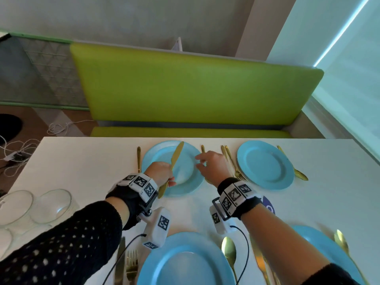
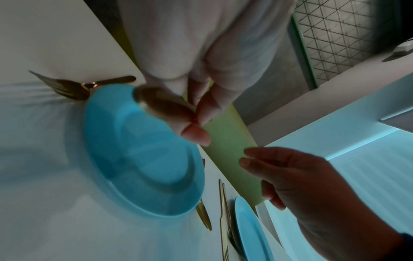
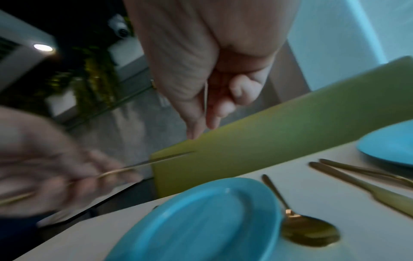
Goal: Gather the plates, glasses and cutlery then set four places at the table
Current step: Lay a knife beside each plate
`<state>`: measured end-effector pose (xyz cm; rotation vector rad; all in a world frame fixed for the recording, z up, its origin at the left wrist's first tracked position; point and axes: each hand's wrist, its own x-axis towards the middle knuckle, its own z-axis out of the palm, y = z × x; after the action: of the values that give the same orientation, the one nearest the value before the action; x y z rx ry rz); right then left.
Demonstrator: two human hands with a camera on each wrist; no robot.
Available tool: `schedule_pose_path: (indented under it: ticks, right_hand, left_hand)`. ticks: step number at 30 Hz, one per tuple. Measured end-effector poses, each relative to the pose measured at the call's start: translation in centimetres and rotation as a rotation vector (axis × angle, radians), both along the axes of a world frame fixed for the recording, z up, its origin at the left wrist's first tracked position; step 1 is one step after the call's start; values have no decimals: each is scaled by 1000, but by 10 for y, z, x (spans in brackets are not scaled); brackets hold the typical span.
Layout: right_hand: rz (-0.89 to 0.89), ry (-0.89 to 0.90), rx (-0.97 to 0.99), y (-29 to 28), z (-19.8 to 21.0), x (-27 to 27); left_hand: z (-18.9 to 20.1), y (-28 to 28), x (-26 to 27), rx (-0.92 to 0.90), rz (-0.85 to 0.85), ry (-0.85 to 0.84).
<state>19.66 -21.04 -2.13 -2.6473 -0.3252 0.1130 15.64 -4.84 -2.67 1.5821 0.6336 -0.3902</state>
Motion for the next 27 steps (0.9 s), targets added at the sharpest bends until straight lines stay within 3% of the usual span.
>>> schedule_pose_path:
  ticks: [3, 6, 9, 19, 24, 27]
  right_hand:
    - [238, -77, -82, 30, 2, -39]
    - [352, -285, -84, 55, -1, -72]
    - [341, -418, -57, 74, -1, -96]
    - [268, -574, -7, 167, -5, -175]
    - [180, -508, -9, 184, -6, -173]
    - [16, -142, -12, 189, 3, -160]
  left_hand:
    - [10, 11, -19, -5, -68, -14]
    - [15, 27, -38, 21, -134, -24]
    - [21, 47, -57, 76, -191, -35]
    - [39, 143, -124, 130, -376, -3]
    - [45, 164, -121, 228, -372, -76]
    - [47, 178, -109, 360, -241, -154]
